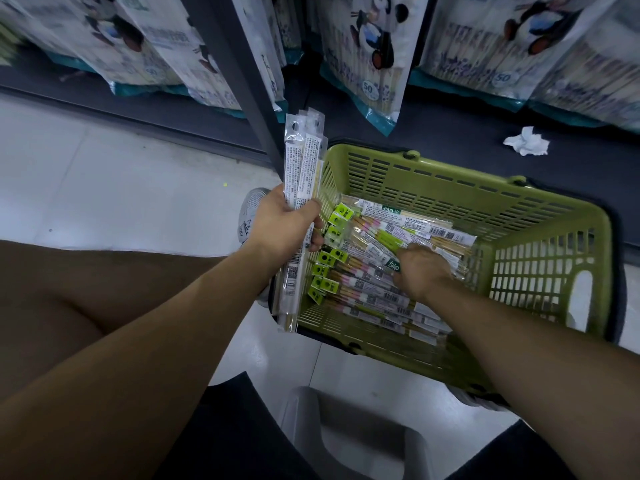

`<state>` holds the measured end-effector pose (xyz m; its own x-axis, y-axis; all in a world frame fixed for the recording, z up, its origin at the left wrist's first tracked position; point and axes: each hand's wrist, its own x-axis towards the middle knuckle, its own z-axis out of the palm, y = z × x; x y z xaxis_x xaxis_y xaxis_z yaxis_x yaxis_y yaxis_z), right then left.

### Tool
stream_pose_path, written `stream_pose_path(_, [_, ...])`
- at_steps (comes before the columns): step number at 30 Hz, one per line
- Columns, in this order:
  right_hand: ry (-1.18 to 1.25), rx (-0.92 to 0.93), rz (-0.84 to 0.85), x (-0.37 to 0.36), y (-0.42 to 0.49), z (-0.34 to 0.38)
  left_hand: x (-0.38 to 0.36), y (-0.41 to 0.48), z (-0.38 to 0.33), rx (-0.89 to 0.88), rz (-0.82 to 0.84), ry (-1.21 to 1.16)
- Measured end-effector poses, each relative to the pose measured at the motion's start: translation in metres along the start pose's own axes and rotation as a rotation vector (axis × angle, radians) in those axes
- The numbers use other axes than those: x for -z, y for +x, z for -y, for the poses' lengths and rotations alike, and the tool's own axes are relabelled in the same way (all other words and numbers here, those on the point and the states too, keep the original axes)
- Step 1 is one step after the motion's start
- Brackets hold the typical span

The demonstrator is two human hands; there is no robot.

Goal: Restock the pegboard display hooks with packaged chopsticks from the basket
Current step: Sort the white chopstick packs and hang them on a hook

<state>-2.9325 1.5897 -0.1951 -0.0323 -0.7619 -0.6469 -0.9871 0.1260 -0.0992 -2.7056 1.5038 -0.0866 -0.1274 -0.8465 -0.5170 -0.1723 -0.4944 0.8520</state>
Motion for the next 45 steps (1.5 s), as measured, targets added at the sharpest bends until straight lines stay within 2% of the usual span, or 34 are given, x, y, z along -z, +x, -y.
stream_pose_path(6, [0.135,0.006,-0.092,0.006,-0.006,-0.006,-0.001,-0.001,0.0,0.011,-0.015,0.023])
stream_pose_path(9, [0.35,0.018,-0.216,0.02,-0.013,-0.003,-0.005,-0.002,0.001,-0.031,-0.048,0.128])
stream_pose_path(11, [0.534,0.029,-0.217,0.037,-0.018,0.006,-0.009,-0.005,0.002,-0.044,-0.048,0.197])
stream_pose_path(14, [0.758,0.112,-0.23,0.059,-0.029,0.036,-0.017,-0.011,0.005,-0.034,0.009,0.143])
stream_pose_path(17, [0.901,0.195,-0.259,0.067,-0.042,0.067,-0.026,-0.016,0.005,-0.108,0.078,0.026])
stream_pose_path(20, [0.916,0.243,-0.288,0.069,-0.052,0.083,-0.026,-0.016,0.004,-0.085,0.119,-0.102])
stream_pose_path(24, [0.933,0.304,-0.302,0.077,-0.059,0.085,-0.017,-0.017,-0.002,0.218,0.16,-0.26])
stream_pose_path(26, [0.937,0.312,-0.312,0.081,-0.063,0.083,-0.017,-0.018,-0.006,0.292,0.157,-0.291])
stream_pose_path(30, [0.859,0.292,-0.284,0.085,-0.065,0.083,-0.02,-0.017,-0.011,0.271,0.089,-0.268])
stream_pose_path(32, [1.011,0.283,-0.202,0.086,-0.066,0.083,-0.02,-0.017,-0.013,0.269,0.009,-0.241])
stream_pose_path(34, [1.07,0.278,-0.195,0.087,-0.065,0.082,-0.02,-0.017,-0.014,0.26,-0.041,-0.204])
stream_pose_path(38, [1.296,0.222,-0.233,0.086,-0.06,0.078,-0.022,-0.016,-0.008,0.245,0.002,-0.236])
stream_pose_path(41, [1.408,0.196,-0.238,0.082,-0.052,0.073,-0.02,-0.016,-0.004,0.127,-0.019,-0.034])
stream_pose_path(43, [1.349,0.126,-0.317,0.075,-0.039,0.06,-0.016,-0.014,-0.005,0.07,-0.051,0.069])
stream_pose_path(45, [1.076,0.05,-0.374,0.061,-0.021,0.035,-0.011,-0.011,-0.008,0.065,-0.056,0.047])
